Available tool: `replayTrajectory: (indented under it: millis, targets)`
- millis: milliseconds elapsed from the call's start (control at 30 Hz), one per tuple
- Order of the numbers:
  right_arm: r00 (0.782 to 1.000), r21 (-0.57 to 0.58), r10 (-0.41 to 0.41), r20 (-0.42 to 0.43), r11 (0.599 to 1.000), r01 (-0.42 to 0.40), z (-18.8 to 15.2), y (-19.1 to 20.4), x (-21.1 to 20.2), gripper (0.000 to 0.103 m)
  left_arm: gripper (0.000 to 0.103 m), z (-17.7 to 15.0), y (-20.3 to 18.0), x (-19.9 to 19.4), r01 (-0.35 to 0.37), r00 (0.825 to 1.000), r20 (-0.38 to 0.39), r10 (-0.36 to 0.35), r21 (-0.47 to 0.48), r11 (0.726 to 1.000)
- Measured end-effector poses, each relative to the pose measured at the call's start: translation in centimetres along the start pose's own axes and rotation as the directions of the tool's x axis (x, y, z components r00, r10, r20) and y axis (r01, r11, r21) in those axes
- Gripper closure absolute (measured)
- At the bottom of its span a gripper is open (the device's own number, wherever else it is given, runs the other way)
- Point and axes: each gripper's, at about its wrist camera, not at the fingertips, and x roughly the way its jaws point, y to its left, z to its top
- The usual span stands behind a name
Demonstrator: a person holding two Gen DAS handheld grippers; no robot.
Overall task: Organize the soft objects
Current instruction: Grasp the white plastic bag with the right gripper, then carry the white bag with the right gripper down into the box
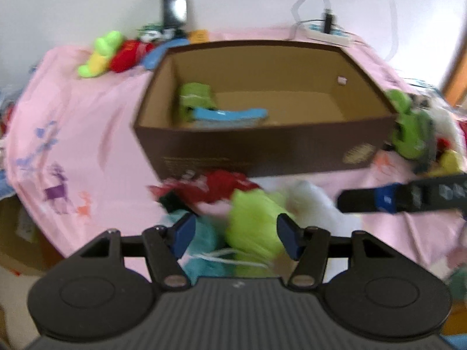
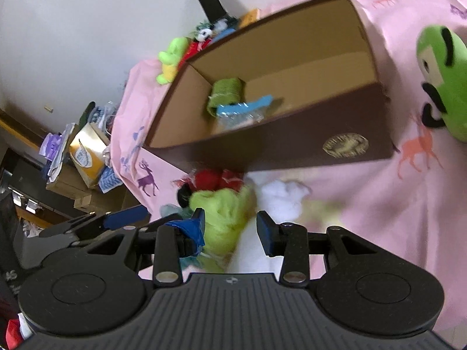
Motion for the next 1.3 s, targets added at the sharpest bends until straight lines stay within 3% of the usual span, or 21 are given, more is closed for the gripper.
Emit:
replayTrajectory:
  millis: [167, 433, 600, 800, 867, 900, 1000, 1100, 1300]
  targets:
    - [0.999, 0.068, -0.011, -0.034, 0.998, 0.013, -0.6, -2.2, -0.1, 0.079, 0.042, -1.9, -1.3, 0.0, 0.188, 0.982, -0.032, -0.186, 0.045, 0.981]
    - [0.994, 0.140, 0.006, -0.108, 0.990, 0.010, -1.3, -4.2, 0.5, 0.078, 0.041, -2.9, -3.7, 2.8, 0.356, 0.930, -0.118, -0.348, 0.052, 0.933]
    - [0.989, 0.207, 0.038, -0.140, 0.978, -0.009, -1.4, -5.3, 1.5, 0.078, 0.041, -2.8, -4.8, 5.4, 0.331, 0.936, -0.143, -0.321, 0.054, 0.942]
    - [0.986, 0.238, 0.070, -0.151, 0.971, -0.033, -1.1, -5.7, 2.8, 0.077, 0.041, -2.1, -4.6, 6.6, 0.296, 0.951, -0.110, -0.288, 0.061, 0.953]
    - [0.984, 0.231, 0.079, -0.158, 0.972, -0.041, -1.1, -5.7, 3.3, 0.077, 0.046, -1.9, -4.7, 6.9, 0.303, 0.949, -0.112, -0.295, 0.065, 0.951]
    - [0.983, 0.224, 0.084, -0.163, 0.973, -0.046, -1.1, -5.6, 3.5, 0.078, 0.053, -1.8, -4.8, 6.9, 0.312, 0.946, -0.111, -0.304, 0.070, 0.947]
    - [0.981, 0.202, 0.112, -0.160, 0.976, -0.079, -0.9, -5.5, 3.3, 0.081, 0.056, -1.7, -5.1, 6.5, 0.348, 0.935, -0.108, -0.338, 0.097, 0.932]
    - [0.981, 0.177, 0.133, -0.143, 0.978, -0.106, -0.3, -5.2, 2.5, 0.083, 0.062, -1.3, -5.4, 5.6, 0.409, 0.911, -0.110, -0.397, 0.117, 0.905]
    - [0.980, 0.147, 0.173, -0.097, 0.977, -0.158, 0.3, -4.7, -0.3, 0.085, 0.062, 0.1, -6.0, 2.8, 0.494, 0.869, -0.079, -0.489, 0.210, 0.844]
